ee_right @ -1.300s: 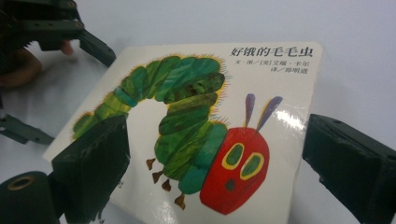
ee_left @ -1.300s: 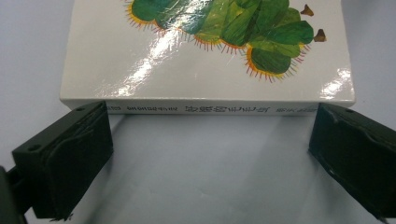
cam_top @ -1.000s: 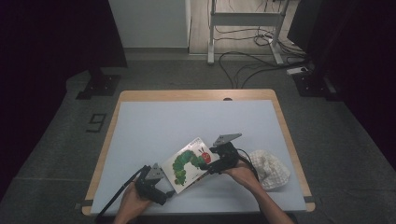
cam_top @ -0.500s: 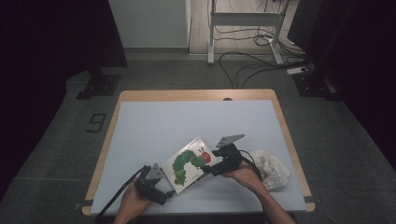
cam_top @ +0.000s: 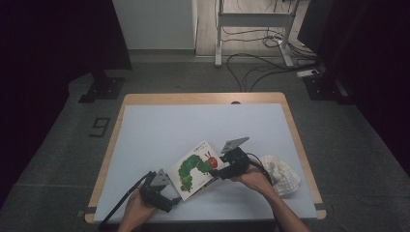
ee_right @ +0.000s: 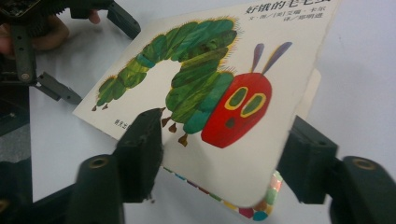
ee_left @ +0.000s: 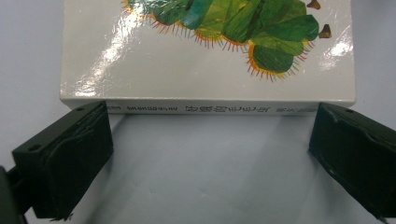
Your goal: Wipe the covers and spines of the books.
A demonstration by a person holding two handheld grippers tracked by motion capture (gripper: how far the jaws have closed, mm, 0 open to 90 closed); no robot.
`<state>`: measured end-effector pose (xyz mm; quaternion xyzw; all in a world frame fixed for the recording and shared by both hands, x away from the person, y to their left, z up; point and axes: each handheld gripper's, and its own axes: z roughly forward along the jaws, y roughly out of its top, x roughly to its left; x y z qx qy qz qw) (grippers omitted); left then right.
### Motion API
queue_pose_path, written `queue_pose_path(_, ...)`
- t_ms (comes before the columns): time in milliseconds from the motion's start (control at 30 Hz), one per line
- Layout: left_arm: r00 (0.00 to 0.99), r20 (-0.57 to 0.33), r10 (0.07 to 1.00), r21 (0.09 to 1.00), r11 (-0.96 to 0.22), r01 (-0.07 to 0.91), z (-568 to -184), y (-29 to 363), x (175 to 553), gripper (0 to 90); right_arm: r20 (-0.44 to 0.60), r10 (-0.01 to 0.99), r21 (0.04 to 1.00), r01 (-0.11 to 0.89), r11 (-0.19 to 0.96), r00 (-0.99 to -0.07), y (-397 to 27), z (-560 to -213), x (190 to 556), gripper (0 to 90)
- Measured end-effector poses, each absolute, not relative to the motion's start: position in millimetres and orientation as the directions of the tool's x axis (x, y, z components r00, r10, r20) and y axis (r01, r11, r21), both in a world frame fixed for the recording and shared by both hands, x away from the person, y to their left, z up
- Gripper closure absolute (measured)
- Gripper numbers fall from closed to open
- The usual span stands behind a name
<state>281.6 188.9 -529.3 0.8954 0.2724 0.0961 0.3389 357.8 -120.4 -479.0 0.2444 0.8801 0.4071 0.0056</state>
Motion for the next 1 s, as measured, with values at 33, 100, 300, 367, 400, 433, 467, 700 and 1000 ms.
queue_pose_path(33, 0.833, -0.012, 0.553, 0.659, -0.622, 0.422, -529, 189, 282, 0.0, 0.193, 0.43, 0.719, 0.425, 0.55, -0.882, -121, -479, 358, 40.9)
queue_pose_path(100, 0.833, -0.012, 0.552, 0.659, -0.623, 0.422, -529, 189, 282, 0.0, 0.207, 0.418, 0.717, 0.428, 0.55, -0.884, -124, -478, 359, 44.1)
queue_pose_path(300, 0.831, -0.014, 0.556, 0.658, -0.62, 0.427, -529, 189, 282, 0.0, 0.206, 0.404, 0.719, 0.418, 0.556, -0.891, -128, -478, 359, 49.6)
queue_pose_path(367, 0.828, -0.029, 0.559, 0.66, -0.611, 0.436, -528, 190, 282, 0.0, 0.197, 0.397, 0.722, 0.406, 0.559, -0.896, -129, -478, 359, 51.4)
queue_pose_path(400, 0.826, -0.031, 0.563, 0.661, -0.609, 0.439, -527, 191, 282, 0.0, 0.196, 0.396, 0.723, 0.405, 0.559, -0.897, -129, -477, 359, 52.1)
queue_pose_path(433, 0.824, -0.033, 0.566, 0.664, -0.604, 0.441, -526, 191, 282, 0.0, 0.19, 0.395, 0.726, 0.4, 0.559, -0.899, -129, -476, 358, 52.8)
queue_pose_path(467, 0.821, -0.038, 0.57, 0.666, -0.598, 0.446, -525, 192, 283, 0.0, 0.188, 0.393, 0.729, 0.396, 0.559, -0.9, -129, -476, 357, 53.4)
queue_pose_path(700, 0.802, -0.072, 0.592, 0.679, -0.56, 0.475, -520, 197, 286, 0.0, 0.156, 0.396, 0.739, 0.373, 0.562, -0.905, -132, -476, 351, 56.7)
queue_pose_path(1000, 0.797, -0.094, 0.596, 0.678, -0.548, 0.49, -517, 197, 288, 0.0, 0.135, 0.402, 0.748, 0.359, 0.558, -0.906, -138, -480, 343, 59.2)
